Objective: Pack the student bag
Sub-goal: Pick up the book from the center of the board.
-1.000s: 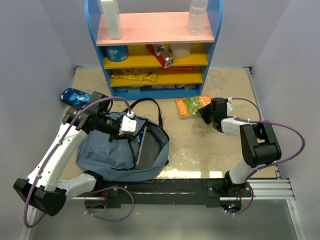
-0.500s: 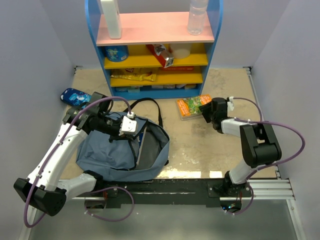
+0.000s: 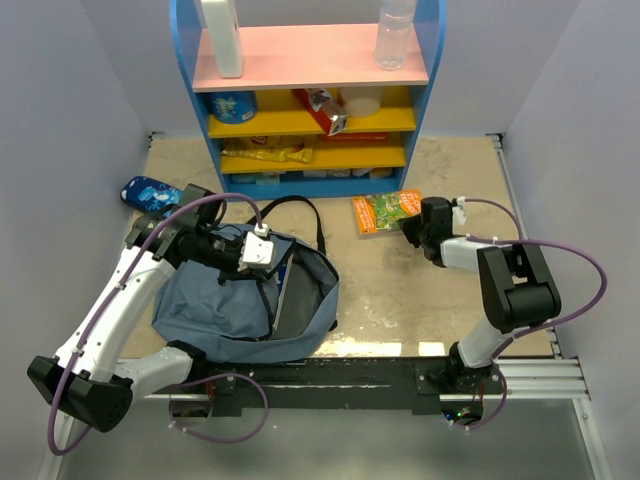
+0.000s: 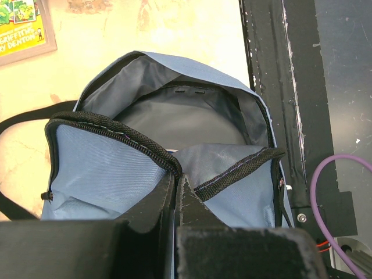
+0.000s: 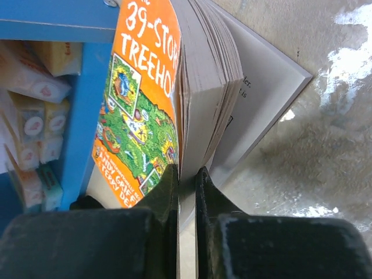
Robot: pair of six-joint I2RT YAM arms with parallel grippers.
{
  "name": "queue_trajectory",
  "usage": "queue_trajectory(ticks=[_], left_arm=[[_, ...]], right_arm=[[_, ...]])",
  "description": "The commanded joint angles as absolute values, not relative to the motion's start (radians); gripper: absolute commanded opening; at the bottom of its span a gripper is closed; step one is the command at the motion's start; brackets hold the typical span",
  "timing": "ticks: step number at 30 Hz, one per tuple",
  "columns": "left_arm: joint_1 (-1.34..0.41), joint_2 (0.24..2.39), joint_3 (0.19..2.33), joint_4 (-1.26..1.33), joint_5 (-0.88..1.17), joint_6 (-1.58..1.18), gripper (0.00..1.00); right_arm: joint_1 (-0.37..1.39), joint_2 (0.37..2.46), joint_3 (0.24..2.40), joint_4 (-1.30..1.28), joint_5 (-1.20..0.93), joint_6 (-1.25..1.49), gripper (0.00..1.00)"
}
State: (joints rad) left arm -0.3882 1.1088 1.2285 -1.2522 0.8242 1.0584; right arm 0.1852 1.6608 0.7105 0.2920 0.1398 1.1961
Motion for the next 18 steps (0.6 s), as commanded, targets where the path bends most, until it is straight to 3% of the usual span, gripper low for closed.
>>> queue_trajectory(ticks=[1, 6, 18], left_arm=[[-0.382, 1.103, 1.229, -1.262, 0.825, 1.065, 0.00], [-0.382, 1.109, 1.235, -1.259, 0.825, 1.065, 0.00], [-0.382, 1.112, 1.304, -1.229, 0.805, 1.034, 0.00]], right_arm=[[0.193, 1.611, 0.726, 0.331, 0.175, 1.184, 0.00], [0.192, 1.539, 0.695, 0.347, 0.134, 1.177, 0.00], [0.218, 1.011, 0.640, 0.108, -0.090, 1.097, 0.00]])
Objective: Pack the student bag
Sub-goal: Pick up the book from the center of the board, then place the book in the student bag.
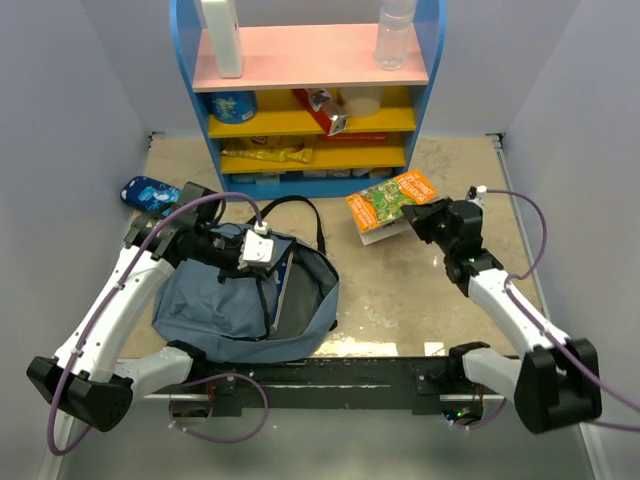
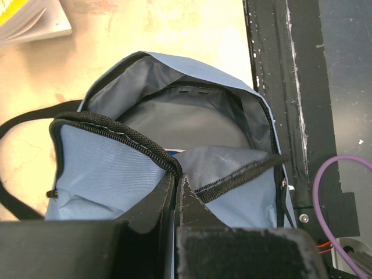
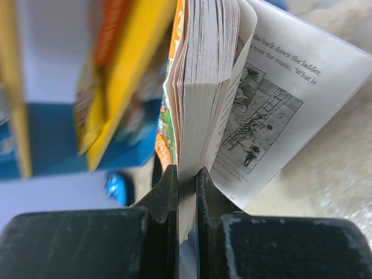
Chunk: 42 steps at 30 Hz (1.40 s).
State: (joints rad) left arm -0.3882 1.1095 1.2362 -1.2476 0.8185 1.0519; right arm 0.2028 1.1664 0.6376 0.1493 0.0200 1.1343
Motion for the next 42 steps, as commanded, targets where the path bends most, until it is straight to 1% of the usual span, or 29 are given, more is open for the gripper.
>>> queue_trajectory(ticks=[1, 6, 12, 17, 22, 26, 33, 38, 42], left_arm=[[-0.382, 1.114, 1.311, -1.229, 0.802, 1.029, 0.00], [-0.382, 1.121, 1.354, -1.215, 0.776, 1.006, 0.00], [-0.382, 1.112, 1.404, -1.184, 0.759, 0.954, 0.00], [-0.383, 1.112, 1.393, -1.167, 0.772, 0.930, 0.00], [-0.383, 1.121, 1.371, -1.146, 0.767, 0.916, 0.00], [-0.382, 1.124, 1.374, -1.144, 0.790, 0.907, 0.00], [-0.382, 1.108, 1.373, -1.147, 0.798, 0.907, 0.00], [-0.383, 1.094, 1.393, -1.160, 0.816, 0.905, 0.00], [-0.382, 1.089, 1.430, -1.184, 0.839, 0.905, 0.00]], right_arm=[[0.219, 0.981, 0.638, 0.097, -0.109, 1.094, 0.00], [0.282, 0.862, 0.693, -0.050, -0.215, 1.072, 0.00], [0.414, 0.835, 0.718, -0.152, -0.287, 1.052, 0.00], [0.492, 0.808, 0.715, -0.121, -0.308, 1.089, 0.00], [0.598, 0.848, 0.735, -0.097, -0.287, 1.104, 0.00], [0.690, 0.917, 0.745, -0.043, -0.250, 1.123, 0.00], [0.863, 1.129, 0.830, 0.092, -0.201, 1.141, 0.00], [0.917, 1.314, 0.919, 0.130, -0.186, 1.129, 0.00], [0.945, 1.443, 1.000, 0.133, -0.219, 1.129, 0.00]])
